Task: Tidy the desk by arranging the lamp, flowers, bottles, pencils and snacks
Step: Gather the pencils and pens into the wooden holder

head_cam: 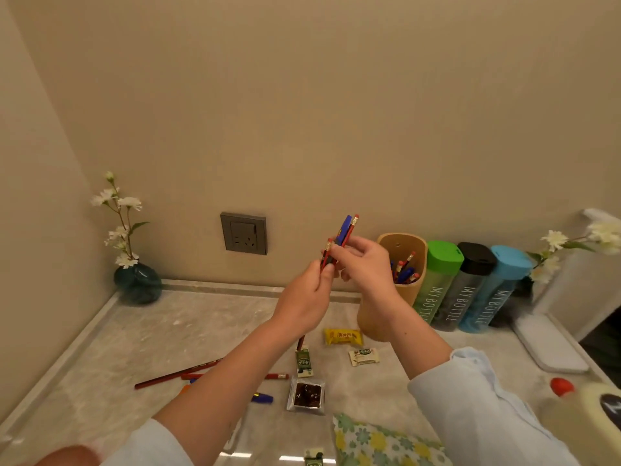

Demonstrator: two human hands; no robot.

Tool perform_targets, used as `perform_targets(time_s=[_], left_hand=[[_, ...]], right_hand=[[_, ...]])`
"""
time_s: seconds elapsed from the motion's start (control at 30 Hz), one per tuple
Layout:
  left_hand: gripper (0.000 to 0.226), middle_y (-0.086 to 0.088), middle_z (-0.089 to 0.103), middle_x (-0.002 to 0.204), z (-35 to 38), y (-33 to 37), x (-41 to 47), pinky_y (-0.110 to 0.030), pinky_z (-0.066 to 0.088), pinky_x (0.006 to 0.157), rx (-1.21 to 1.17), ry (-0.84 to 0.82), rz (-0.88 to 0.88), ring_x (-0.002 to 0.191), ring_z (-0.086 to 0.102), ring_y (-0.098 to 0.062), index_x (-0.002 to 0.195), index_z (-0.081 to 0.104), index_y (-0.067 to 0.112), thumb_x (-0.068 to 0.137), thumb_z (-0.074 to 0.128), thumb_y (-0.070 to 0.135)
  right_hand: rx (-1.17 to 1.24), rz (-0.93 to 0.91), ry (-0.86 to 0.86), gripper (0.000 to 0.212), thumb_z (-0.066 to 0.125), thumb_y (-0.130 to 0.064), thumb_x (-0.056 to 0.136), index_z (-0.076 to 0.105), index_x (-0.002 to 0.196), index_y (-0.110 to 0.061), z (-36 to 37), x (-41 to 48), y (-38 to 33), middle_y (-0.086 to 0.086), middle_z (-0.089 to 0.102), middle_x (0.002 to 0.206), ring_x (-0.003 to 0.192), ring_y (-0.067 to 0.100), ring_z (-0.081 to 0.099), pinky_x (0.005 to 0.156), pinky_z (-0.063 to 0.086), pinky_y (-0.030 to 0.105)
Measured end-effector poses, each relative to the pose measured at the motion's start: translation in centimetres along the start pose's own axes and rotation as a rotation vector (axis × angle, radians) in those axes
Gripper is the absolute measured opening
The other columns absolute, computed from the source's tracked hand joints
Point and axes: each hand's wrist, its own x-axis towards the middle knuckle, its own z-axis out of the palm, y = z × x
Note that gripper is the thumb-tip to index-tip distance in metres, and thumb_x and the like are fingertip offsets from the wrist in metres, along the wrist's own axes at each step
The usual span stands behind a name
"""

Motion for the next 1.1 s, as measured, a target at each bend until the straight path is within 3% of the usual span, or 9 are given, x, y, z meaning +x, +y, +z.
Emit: perform_targets(time_s=[0.13, 0.23, 0.4, 0.47, 0.63, 0.77, 0.93, 1.1], left_hand=[[0.03, 0.011, 0.049, 0.069, 0.0, 3.2, 1.3, -0.035, 0.038, 0.061, -0.2, -0.063, 0.033, 0.063, 0.046, -0.011, 0.089, 0.05, 0.034, 0.095, 0.026, 0.051], [0.035, 0.007, 0.045, 0.066, 0.0, 5.5, 2.5, -0.041, 0.035, 0.061, -0.356, -0.117, 0.058, 0.063, 0.041, -0.016, 0.094, 0.054, 0.032, 0.09, 0.026, 0.053], [0.04, 0.016, 0.044, 0.059, 0.6, 9.6, 5.2, -0.031, 0.035, 0.055, -0.43, -0.176, 0.144, 0.057, 0.039, -0.008, 0.115, 0.051, 0.029, 0.086, 0.028, 0.047], [0.031, 0.016, 0.046, 0.062, 0.8, 10.9, 6.0, -0.027, 0.037, 0.056, -0.444, -0.187, 0.185, 0.057, 0.041, -0.006, 0.11, 0.049, 0.035, 0.088, 0.029, 0.044], [0.02, 0.013, 0.054, 0.088, 1.1, 12.9, 7.3, -0.027, 0.045, 0.074, -0.319, -0.073, 0.323, 0.081, 0.053, 0.003, 0.094, 0.053, 0.047, 0.095, 0.034, 0.046], [0.021, 0.007, 0.044, 0.086, 1.4, 12.9, 7.9, -0.039, 0.049, 0.067, -0.189, 0.036, 0.329, 0.079, 0.052, -0.011, 0.081, 0.057, 0.049, 0.094, 0.041, 0.051], [0.017, 0.009, 0.048, 0.074, 2.5, 11.6, 8.2, -0.025, 0.037, 0.058, -0.137, 0.074, 0.288, 0.068, 0.049, -0.004, 0.096, 0.069, 0.036, 0.093, 0.054, 0.041], [0.018, 0.011, 0.058, 0.078, 3.9, 9.4, 8.2, -0.027, 0.041, 0.057, -0.054, 0.073, 0.201, 0.07, 0.054, -0.005, 0.103, 0.071, 0.039, 0.087, 0.062, 0.042]], right_hand=[[-0.077, -0.033, -0.039, 0.009, 0.061, -0.015, 0.092, 0.069, 0.091, -0.018, -2.4, 0.2, -3.2, 0.016, 0.074, 0.091, 0.056, 0.008, 0.058, 0.048, 0.045, 0.02], [-0.05, -0.053, -0.07, 0.006, 0.064, -0.018, 0.09, 0.069, 0.092, -0.017, -4.0, 0.1, -5.3, 0.018, 0.073, 0.094, 0.06, 0.009, 0.057, 0.052, 0.045, 0.022], [-0.121, -0.191, 0.043, 0.009, 0.07, -0.015, 0.084, 0.07, 0.093, -0.017, -6.4, 0.5, -8.3, 0.001, 0.074, 0.077, 0.064, 0.004, 0.063, 0.056, 0.049, 0.021], [-0.15, -0.269, 0.072, 0.007, 0.069, -0.013, 0.084, 0.07, 0.088, -0.019, -7.3, 0.9, -9.4, -0.006, 0.072, 0.073, 0.061, -0.001, 0.063, 0.055, 0.047, 0.017], [-0.106, -0.418, 0.143, 0.01, 0.071, -0.01, 0.083, 0.07, 0.089, -0.017, -9.2, 1.9, -11.0, -0.006, 0.072, 0.069, 0.06, 0.001, 0.066, 0.052, 0.048, 0.014], [-0.181, -0.475, 0.193, 0.013, 0.072, -0.017, 0.084, 0.071, 0.096, -0.02, -10.1, 2.7, -10.0, -0.007, 0.074, 0.082, 0.075, 0.002, 0.069, 0.067, 0.051, 0.018], [-0.293, -0.472, 0.222, 0.017, 0.07, -0.023, 0.086, 0.071, 0.102, -0.027, -10.6, 3.4, -7.0, -0.011, 0.073, 0.092, 0.088, 0.001, 0.069, 0.083, 0.057, 0.03], [-0.367, -0.385, 0.239, 0.017, 0.068, -0.026, 0.087, 0.07, 0.104, -0.029, -11.0, 4.1, -3.4, -0.012, 0.073, 0.094, 0.09, 0.0, 0.068, 0.083, 0.057, 0.034]])
